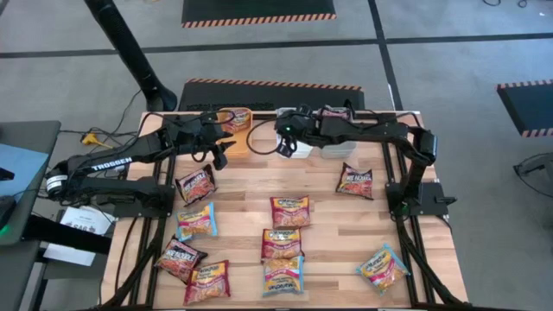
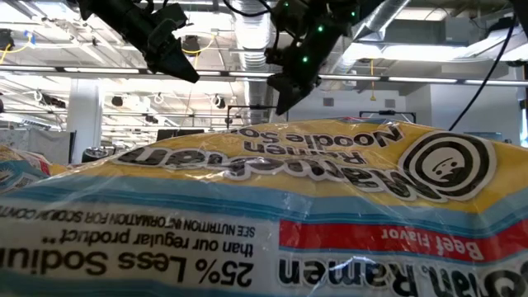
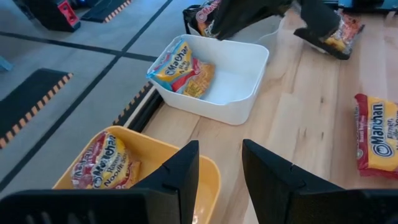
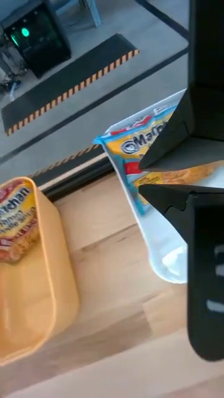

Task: Sort Maruchan noodles
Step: Put the red noodle pack into the yellow bin

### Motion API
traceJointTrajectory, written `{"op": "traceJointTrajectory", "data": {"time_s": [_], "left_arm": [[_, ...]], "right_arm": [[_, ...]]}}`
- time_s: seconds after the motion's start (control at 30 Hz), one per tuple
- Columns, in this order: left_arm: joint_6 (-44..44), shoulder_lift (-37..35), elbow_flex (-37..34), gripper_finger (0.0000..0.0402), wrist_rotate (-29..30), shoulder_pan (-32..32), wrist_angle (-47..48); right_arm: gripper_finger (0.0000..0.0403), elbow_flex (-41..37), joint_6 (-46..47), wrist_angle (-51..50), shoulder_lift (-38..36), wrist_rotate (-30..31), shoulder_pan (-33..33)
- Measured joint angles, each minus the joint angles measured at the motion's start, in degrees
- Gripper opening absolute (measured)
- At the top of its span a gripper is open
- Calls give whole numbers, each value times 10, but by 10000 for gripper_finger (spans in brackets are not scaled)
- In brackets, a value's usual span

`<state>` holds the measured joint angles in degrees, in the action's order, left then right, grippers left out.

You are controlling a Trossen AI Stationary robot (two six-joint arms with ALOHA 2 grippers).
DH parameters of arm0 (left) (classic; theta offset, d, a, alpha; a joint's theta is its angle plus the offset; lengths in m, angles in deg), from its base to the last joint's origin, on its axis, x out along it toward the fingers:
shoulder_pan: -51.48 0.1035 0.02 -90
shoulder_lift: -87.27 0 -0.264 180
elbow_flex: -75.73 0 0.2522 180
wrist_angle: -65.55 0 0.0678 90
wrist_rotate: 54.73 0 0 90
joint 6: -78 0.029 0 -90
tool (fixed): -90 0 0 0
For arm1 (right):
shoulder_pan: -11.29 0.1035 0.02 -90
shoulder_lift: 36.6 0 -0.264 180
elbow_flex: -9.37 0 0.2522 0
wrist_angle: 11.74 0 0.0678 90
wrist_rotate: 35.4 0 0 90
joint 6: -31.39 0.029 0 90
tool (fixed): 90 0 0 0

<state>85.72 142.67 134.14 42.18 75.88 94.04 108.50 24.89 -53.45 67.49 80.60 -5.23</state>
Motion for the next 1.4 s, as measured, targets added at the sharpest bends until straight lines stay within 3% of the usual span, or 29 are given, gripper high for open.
{"op": "traceJointTrajectory", "data": {"time_s": [0.27, 0.5, 0.67, 1.0, 1.4], "left_arm": [[43, 0, 0, 140, 42, 13, 5], [23, 0, 0, 177, 39, 31, 4], [4, -8, 0, 181, 21, 26, 7], [-27, -19, 91, 176, 3, -19, 157], [-156, -18, 160, 176, -121, -121, 290]], "right_arm": [[69, 91, 20, -184, 0, -1, 2], [69, 167, 35, -316, 0, -4, 3], [69, 216, 37, -385, -1, -4, 14], [69, 233, 77, -417, -81, -6, 36], [69, 233, 165, -465, -156, -6, 101]]}}
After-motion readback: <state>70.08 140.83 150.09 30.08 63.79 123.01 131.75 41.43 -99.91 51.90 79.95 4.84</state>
